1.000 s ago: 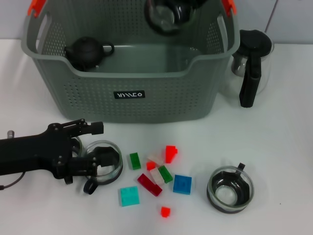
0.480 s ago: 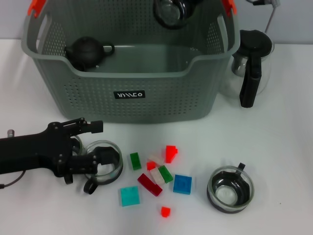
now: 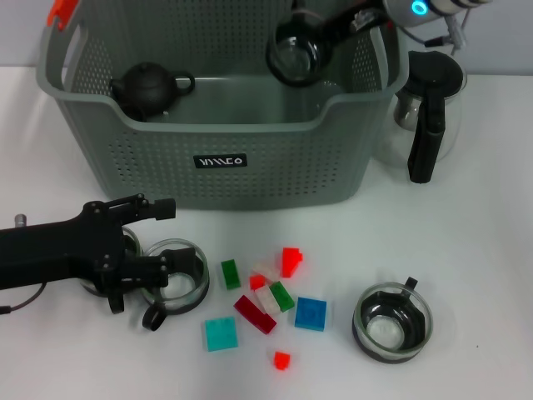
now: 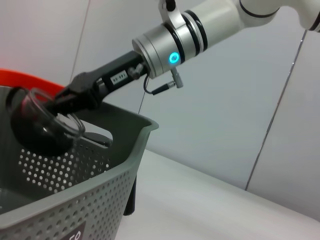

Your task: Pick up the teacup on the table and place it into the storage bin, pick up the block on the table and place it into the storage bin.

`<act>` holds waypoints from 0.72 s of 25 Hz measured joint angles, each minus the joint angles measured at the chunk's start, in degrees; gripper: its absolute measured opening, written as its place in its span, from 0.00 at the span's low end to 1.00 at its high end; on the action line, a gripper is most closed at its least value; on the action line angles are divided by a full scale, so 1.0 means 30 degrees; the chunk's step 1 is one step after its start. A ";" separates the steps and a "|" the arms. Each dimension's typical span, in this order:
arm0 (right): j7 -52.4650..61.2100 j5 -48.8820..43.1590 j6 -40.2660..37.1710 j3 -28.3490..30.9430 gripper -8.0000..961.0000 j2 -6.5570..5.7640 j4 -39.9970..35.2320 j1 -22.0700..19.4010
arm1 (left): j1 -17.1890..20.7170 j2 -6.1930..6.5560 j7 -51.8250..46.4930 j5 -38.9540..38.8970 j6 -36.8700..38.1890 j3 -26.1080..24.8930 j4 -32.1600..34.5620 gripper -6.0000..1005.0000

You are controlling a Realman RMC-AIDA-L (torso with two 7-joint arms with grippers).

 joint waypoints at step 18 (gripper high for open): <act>0.0137 -0.0093 -0.1221 -0.0678 0.07 0.0029 0.0149 -0.0102 | 0.0117 -0.0055 0.0056 0.0000 -0.0204 0.0000 -0.0049 0.90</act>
